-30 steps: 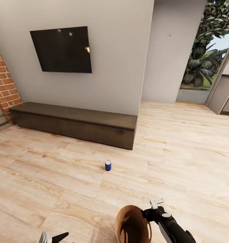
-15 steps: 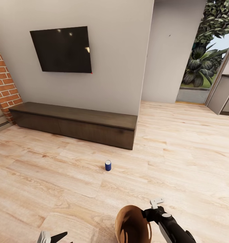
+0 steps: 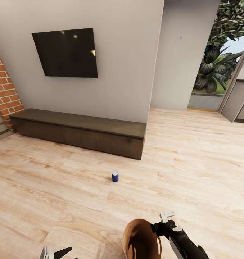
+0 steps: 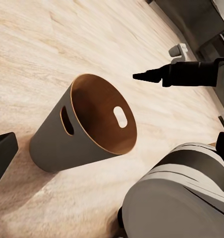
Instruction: Put the three can of soda from the living room inside the tash can in the kitchen.
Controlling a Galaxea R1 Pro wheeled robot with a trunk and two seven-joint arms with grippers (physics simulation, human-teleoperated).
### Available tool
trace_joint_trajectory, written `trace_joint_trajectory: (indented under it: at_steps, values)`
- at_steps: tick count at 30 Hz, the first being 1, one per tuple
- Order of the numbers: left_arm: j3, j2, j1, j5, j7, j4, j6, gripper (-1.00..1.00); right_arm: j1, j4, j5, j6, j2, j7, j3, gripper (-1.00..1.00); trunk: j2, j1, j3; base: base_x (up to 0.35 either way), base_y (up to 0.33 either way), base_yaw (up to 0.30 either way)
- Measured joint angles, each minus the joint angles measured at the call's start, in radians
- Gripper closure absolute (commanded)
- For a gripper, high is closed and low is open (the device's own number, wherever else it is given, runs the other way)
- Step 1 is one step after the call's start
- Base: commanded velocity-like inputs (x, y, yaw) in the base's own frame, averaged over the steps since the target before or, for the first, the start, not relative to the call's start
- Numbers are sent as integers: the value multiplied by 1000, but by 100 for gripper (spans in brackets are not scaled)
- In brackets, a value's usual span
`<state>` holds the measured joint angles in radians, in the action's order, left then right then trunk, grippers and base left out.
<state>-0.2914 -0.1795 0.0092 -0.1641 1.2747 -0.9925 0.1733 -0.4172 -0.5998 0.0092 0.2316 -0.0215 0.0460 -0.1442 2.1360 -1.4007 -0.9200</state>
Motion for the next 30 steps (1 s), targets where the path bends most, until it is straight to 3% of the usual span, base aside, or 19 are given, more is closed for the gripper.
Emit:
trace_joint_trajectory:
  at_steps: [26, 30]
  values:
    - [0, 0, 0, 0, 0, 0, 0, -100, 0, 0, 0, 0, 0, 0, -1, -100, 0, 0, 0, 0, 0, 0]
    - [1, 0, 0, 0, 0, 0, 0, -100, 0, 0, 0, 0, 0, 0, -1, -100, 28, -15, -13, 0, 0, 0]
